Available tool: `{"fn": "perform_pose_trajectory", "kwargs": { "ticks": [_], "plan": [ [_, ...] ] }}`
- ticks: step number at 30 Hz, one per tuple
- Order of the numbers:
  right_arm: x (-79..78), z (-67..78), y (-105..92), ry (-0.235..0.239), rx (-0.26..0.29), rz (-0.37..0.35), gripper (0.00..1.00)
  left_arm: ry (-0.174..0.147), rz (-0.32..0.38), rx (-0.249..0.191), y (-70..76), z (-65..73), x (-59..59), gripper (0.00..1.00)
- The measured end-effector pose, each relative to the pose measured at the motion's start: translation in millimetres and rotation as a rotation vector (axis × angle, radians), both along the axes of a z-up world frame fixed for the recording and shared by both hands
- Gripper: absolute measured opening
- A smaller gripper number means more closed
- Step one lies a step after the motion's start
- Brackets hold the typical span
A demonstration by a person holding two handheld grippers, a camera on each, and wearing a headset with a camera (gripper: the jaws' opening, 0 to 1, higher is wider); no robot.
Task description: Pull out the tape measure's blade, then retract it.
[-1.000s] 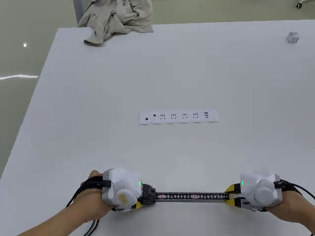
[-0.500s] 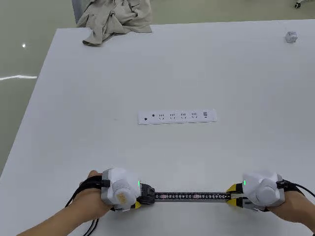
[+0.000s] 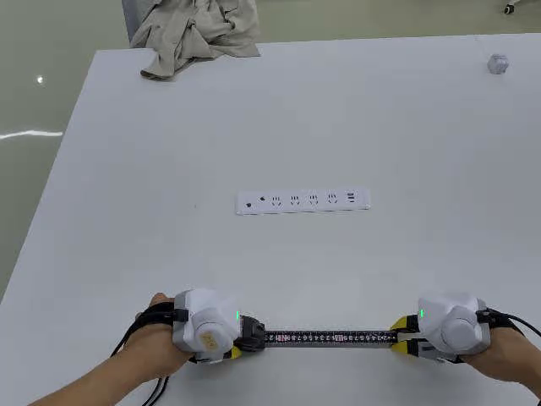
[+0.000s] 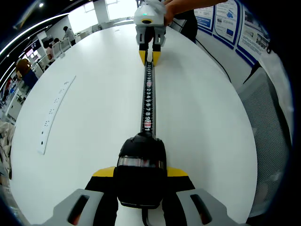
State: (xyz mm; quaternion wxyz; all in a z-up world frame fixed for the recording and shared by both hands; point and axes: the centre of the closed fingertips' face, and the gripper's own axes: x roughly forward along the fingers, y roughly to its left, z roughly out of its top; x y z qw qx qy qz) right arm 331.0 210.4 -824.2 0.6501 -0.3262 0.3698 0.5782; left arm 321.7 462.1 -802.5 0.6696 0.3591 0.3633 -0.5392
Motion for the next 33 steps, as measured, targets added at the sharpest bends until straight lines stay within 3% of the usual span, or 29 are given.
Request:
{"fn": "perform_pose_trajectory", "kwargs": {
  "ticks": [19, 33],
  "plan": [
    [-0.5, 0.5, 1.8, 0.002, -0.037, 0.019, 0.13, -0.003, 0.000, -0.002, -1.4, 0.3, 0.1, 0.34],
    [-0.8, -0.9, 1.9, -0.032, -0.094, 0.059, 0.15, -0.022, 0.005, -0.021, -2.1, 0.7, 0.4, 0.35]
  ]
}}
